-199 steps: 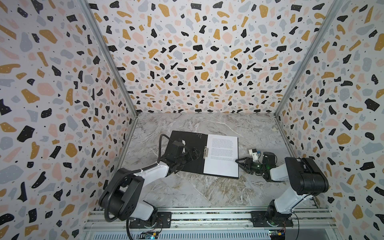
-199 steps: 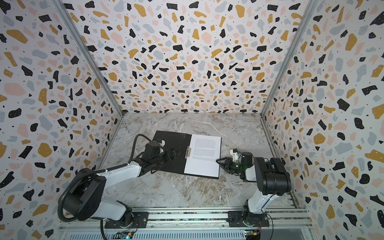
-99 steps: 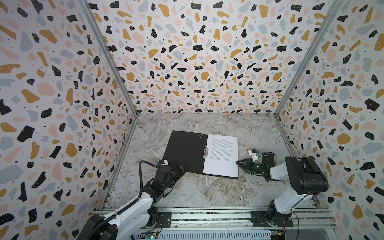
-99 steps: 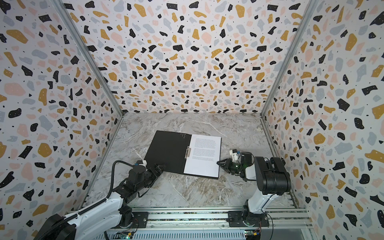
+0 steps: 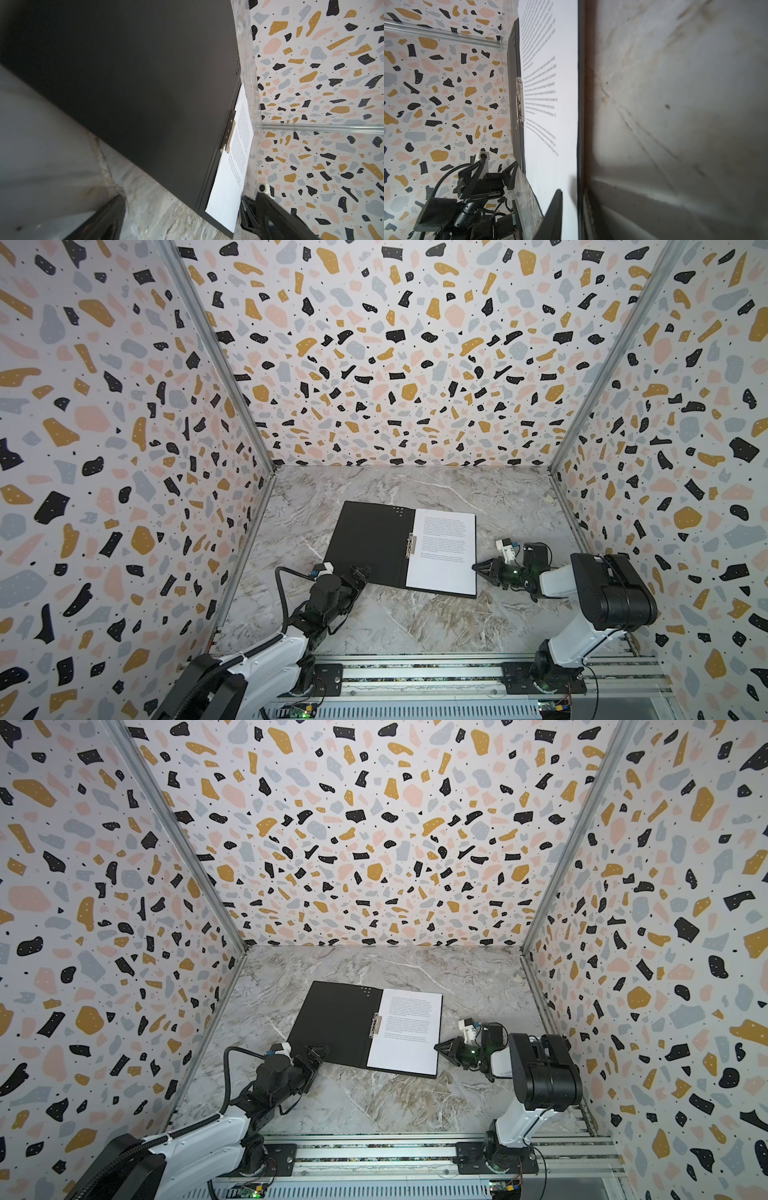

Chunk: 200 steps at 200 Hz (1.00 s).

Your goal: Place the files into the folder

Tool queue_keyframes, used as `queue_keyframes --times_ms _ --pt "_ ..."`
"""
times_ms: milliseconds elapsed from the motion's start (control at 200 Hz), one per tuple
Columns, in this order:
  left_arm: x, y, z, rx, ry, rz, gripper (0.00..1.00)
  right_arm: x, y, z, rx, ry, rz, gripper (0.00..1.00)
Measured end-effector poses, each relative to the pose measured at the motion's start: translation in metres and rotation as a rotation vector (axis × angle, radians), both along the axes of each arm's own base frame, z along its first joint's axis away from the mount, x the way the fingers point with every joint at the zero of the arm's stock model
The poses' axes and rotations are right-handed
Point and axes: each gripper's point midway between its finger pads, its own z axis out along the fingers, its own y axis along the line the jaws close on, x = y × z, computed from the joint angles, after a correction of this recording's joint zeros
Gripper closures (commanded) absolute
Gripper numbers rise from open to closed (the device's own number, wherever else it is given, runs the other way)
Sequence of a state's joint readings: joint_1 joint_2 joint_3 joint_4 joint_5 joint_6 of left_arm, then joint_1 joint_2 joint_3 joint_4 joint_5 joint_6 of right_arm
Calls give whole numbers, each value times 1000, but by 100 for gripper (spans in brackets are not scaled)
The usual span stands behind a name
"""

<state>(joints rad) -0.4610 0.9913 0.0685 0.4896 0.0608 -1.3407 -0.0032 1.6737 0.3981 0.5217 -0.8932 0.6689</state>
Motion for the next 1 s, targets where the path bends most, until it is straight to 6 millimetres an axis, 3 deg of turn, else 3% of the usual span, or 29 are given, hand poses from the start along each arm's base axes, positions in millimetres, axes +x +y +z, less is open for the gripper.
queue_keyframes --times_ms 576,1001 --pt "16 -4 2 -142 -35 78 1 1 4 0 -43 18 2 81" --pt "20 0 1 -176 -41 128 8 2 7 -2 -77 28 4 85"
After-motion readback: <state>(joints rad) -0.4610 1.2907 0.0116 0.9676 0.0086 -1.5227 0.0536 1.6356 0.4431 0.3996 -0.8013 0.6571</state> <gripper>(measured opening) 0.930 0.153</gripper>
